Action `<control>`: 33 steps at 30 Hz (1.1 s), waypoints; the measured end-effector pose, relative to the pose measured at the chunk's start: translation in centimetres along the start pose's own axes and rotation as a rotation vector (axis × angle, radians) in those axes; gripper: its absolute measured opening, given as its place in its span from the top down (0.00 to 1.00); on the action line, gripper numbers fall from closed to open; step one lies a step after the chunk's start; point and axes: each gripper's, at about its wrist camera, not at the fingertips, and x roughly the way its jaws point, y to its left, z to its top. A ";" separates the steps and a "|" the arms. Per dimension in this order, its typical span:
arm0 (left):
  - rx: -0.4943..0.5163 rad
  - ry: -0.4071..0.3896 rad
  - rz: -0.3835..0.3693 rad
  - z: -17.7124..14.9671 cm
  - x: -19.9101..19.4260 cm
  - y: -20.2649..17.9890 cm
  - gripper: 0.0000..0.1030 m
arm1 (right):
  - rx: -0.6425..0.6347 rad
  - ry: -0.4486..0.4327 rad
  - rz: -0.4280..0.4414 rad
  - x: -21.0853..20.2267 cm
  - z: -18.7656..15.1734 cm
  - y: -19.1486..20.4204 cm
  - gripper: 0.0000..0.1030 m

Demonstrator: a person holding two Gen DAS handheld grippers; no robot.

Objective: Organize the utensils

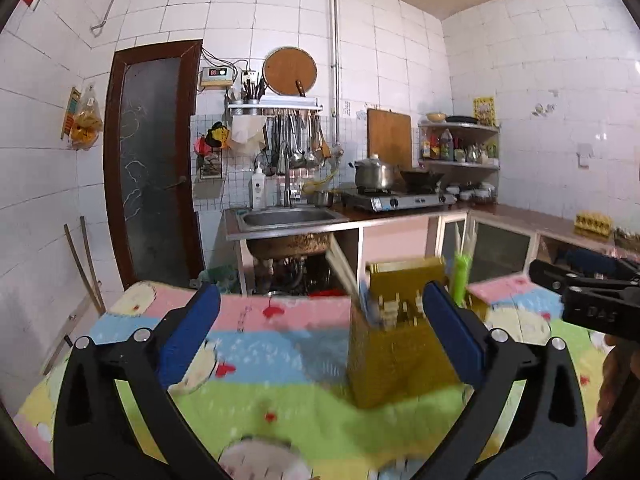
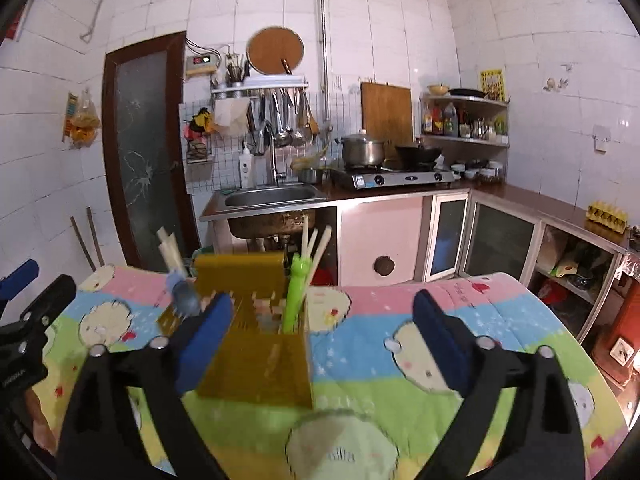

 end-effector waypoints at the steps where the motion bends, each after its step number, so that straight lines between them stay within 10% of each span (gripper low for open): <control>1: -0.001 0.012 -0.002 -0.7 -0.7 0.1 0.05 | -0.002 -0.008 0.001 -1.2 -1.1 0.1 0.07; 13: -0.140 0.124 0.002 -9.1 -5.8 2.2 0.05 | -0.055 -0.031 0.017 -8.8 -11.1 1.5 0.04; 33: -0.036 0.046 0.024 -10.9 -6.8 0.1 0.05 | -0.032 -0.104 -0.009 -10.1 -12.9 1.2 0.04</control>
